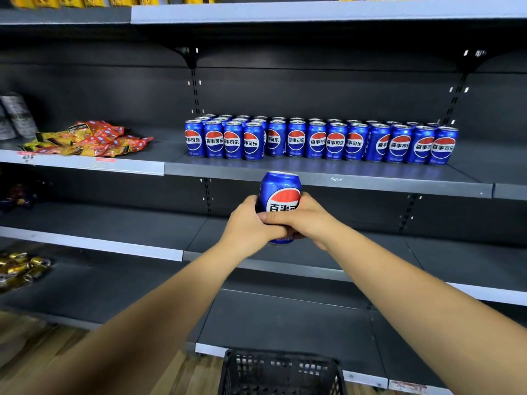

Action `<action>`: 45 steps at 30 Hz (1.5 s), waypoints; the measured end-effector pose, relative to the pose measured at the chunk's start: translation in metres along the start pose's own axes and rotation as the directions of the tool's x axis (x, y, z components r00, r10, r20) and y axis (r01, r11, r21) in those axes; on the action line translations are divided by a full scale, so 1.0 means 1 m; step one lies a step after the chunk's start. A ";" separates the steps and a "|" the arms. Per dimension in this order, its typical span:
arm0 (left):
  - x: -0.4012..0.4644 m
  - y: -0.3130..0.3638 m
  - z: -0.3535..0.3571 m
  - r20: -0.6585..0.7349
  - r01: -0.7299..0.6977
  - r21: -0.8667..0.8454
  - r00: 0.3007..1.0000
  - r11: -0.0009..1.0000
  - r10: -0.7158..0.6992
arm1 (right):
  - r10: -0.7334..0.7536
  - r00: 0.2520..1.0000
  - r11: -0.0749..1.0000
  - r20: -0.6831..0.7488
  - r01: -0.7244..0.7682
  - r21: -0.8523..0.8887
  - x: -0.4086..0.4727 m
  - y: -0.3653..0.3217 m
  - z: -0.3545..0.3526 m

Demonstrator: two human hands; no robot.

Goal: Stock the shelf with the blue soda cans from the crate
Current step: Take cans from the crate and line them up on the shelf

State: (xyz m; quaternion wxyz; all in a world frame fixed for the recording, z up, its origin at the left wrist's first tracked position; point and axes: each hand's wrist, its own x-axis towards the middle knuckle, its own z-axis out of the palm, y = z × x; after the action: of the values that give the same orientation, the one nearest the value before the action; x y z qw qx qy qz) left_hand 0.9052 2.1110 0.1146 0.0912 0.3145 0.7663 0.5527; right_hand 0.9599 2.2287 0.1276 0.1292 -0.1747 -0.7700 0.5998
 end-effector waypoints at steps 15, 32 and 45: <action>0.017 -0.003 0.002 0.144 0.038 -0.255 0.990 0.966 -0.001 | -0.032 0.989 0.996 0.143 0.020 0.082 -0.006 0.000 -0.038; 0.084 -0.007 -0.037 0.033 0.049 -0.021 0.998 0.999 -0.048 | -0.145 0.989 0.986 -0.020 0.147 0.081 0.056 -0.002 -0.052; 0.213 -0.055 -0.078 -0.026 -0.082 0.064 0.996 0.995 0.083 | -0.138 0.972 0.984 -0.192 0.157 0.085 0.177 -0.012 -0.036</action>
State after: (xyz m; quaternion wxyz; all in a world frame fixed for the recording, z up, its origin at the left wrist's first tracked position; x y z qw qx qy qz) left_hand 0.6784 2.1630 0.1379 0.0474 0.3407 0.7710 0.5359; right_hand 0.8125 2.3327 0.1466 0.2529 -0.1653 -0.7349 0.6072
